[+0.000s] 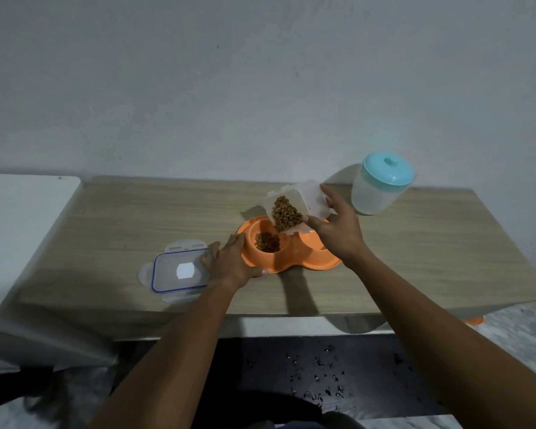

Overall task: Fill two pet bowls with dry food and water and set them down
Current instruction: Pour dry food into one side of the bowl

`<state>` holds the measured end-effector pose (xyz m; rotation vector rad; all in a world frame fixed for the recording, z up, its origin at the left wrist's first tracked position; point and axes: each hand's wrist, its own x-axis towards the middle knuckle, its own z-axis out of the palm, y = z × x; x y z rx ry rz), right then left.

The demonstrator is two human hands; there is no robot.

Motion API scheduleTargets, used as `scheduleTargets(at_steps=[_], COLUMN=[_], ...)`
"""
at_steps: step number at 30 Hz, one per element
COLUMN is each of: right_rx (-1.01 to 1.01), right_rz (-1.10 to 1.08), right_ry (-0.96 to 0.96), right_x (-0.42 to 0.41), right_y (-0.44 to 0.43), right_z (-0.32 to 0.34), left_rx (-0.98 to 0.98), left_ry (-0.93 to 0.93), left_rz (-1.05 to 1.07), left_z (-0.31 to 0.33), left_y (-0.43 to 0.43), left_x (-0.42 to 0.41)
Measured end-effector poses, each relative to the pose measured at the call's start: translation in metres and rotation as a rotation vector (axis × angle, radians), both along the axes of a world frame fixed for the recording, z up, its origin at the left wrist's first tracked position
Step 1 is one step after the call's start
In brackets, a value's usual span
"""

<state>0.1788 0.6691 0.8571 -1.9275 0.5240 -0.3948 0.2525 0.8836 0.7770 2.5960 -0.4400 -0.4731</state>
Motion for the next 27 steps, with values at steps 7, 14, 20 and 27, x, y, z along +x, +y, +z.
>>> scheduleTargets(at_steps=[7,14,20,27], right_rx=[0.152,0.767,0.889,0.718], right_rz=[-0.05,-0.197,-0.207,-0.136], right_ry=[-0.013,0.024,0.124,0.288], right_x=[0.001,0.014,0.059,0.12], right_y=[-0.003,-0.024,-0.041,-0.048], right_z=[-0.003,-0.01,-0.014,-0.034], left_rx=[-0.002,-0.095,-0.023,0.12], left_ry=[0.003,-0.027,-0.07,-0.065], left_rz=[-0.007,0.007,0.048,0.083], left_z=[0.011,0.013,0.03,0.027], left_y=[0.0,-0.003,-0.027,-0.034], left_x=[-0.004,0.005,0.01,0.019])
